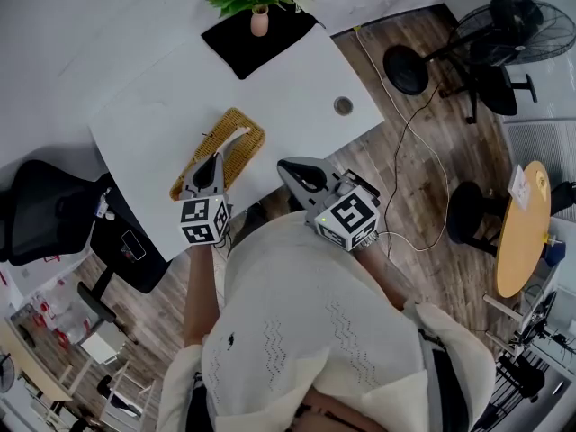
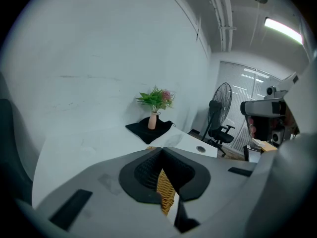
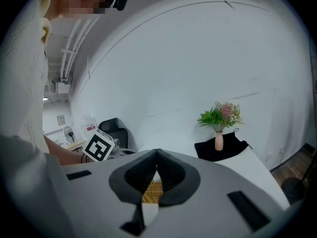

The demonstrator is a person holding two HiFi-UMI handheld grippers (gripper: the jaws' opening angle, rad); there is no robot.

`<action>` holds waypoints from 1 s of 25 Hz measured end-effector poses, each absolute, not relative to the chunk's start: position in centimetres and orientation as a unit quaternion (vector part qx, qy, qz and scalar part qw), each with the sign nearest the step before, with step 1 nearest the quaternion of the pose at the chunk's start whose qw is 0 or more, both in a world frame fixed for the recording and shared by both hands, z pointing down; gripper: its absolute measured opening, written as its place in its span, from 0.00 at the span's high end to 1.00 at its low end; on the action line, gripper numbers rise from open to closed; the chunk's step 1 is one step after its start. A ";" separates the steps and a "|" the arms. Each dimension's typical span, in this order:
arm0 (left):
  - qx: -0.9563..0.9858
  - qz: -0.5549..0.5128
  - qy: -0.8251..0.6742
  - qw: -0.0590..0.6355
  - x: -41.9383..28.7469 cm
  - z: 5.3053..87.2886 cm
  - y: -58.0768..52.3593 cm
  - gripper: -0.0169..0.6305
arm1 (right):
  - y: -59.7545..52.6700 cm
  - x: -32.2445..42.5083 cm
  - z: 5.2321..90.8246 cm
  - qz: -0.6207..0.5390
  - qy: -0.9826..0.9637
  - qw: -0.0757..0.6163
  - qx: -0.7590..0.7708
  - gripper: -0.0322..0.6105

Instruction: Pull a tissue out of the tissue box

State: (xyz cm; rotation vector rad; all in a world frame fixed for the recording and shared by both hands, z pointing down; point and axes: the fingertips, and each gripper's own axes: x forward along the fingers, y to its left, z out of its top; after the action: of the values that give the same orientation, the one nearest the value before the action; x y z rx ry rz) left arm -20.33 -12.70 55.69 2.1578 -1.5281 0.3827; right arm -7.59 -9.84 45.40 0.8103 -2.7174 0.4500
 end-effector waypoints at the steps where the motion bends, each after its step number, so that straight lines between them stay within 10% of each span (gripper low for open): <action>1: 0.786 0.136 -0.557 0.232 -20.2 55.5 -12.7 0.95 | -9.8 -7.6 45.4 0.155 -0.938 0.136 0.278 0.95; 25: 0.781 0.079 -0.582 0.214 -20.2 50.7 -12.3 0.95 | -10.3 -7.9 45.5 0.150 -0.945 0.138 0.257 0.95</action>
State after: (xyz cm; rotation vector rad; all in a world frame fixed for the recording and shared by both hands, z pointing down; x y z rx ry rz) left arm -20.21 -12.33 50.68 2.1663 -1.6133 0.2179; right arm -7.91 -10.28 45.53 0.7431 -2.7326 0.4345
